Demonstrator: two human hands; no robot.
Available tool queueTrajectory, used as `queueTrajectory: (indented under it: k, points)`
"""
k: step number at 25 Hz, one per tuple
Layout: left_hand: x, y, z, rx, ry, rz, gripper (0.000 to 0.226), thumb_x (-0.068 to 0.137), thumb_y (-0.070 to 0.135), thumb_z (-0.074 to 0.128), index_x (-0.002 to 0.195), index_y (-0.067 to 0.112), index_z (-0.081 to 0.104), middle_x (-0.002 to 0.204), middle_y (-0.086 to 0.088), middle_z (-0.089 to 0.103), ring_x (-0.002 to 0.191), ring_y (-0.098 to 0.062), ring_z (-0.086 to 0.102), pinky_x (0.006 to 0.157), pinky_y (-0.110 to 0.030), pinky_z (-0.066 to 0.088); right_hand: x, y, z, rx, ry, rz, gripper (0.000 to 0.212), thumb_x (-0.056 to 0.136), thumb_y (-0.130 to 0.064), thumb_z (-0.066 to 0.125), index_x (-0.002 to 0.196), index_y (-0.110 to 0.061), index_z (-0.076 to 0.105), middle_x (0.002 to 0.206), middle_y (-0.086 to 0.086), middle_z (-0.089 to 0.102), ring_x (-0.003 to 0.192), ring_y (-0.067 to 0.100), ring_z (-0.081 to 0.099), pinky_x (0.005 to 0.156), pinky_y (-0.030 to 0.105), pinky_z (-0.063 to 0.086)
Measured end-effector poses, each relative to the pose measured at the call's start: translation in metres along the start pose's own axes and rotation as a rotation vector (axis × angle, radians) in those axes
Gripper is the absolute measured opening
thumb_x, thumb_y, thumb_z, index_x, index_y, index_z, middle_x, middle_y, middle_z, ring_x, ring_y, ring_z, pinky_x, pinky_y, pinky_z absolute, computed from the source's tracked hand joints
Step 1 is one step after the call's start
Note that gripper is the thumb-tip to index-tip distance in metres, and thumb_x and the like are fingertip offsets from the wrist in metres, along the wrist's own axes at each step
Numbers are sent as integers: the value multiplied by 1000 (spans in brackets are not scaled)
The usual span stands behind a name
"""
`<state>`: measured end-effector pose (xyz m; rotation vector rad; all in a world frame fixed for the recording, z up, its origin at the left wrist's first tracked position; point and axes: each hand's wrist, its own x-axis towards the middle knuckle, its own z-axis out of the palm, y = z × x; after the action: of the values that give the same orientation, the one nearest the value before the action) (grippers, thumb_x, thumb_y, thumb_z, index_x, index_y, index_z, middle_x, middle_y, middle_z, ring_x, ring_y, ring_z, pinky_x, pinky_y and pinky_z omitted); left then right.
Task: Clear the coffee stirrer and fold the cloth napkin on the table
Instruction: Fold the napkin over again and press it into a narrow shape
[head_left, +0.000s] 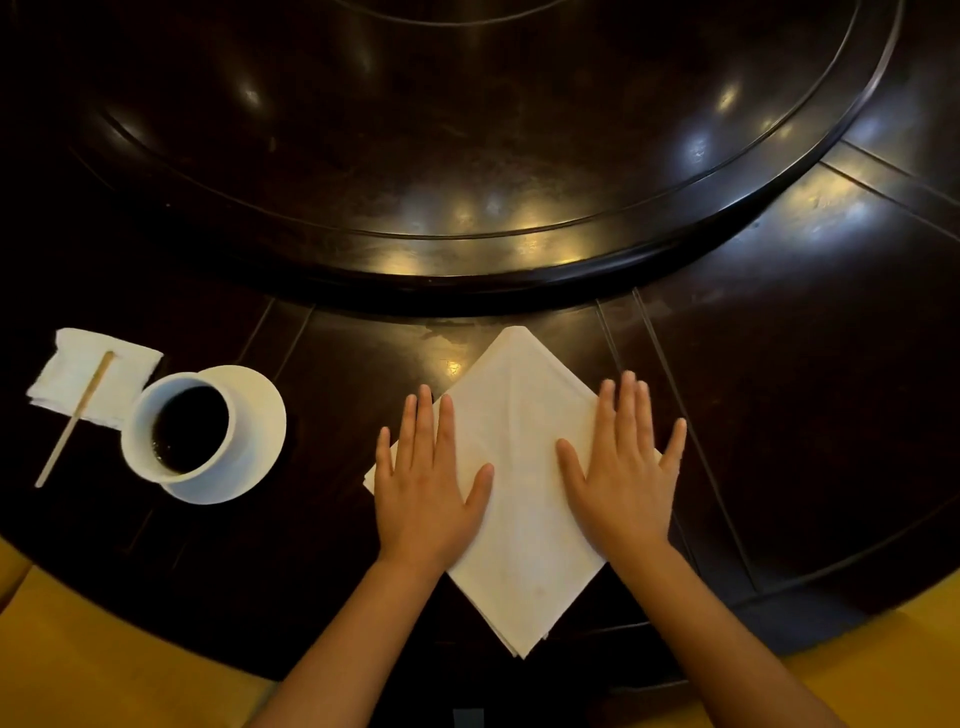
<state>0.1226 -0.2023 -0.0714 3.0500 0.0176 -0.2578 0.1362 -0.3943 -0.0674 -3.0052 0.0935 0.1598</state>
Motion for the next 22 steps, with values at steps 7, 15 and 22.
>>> queueTrajectory:
  k: [7, 15, 22]
  points:
    - [-2, 0, -5, 8, 13, 299, 77, 87, 59, 26, 148, 15, 12, 155, -9, 5, 143, -25, 7, 111, -56, 0, 76, 3, -13, -161, -207, -976, 64, 94, -56, 15, 148, -26, -5, 156, 2, -7, 143, 19, -13, 116, 45, -7]
    - [-17, -7, -3, 27, -137, 957, 59, 94, 56, 29, 147, 36, 17, 158, -7, 5, 144, -31, -2, 108, -64, 1, 106, 3, -15, -181, -200, -992, 61, 94, -54, 17, 147, -32, -2, 158, 10, -4, 143, 23, -10, 116, 47, -3]
    - [-45, -9, -1, 128, -168, 1228, 56, 97, 52, 24, 149, 33, 14, 158, -1, 10, 144, -26, -1, 107, -69, 9, 92, -15, -13, -124, -191, -795, 61, 93, -57, 12, 147, -32, -3, 158, 8, -5, 143, 23, -9, 115, 46, -6]
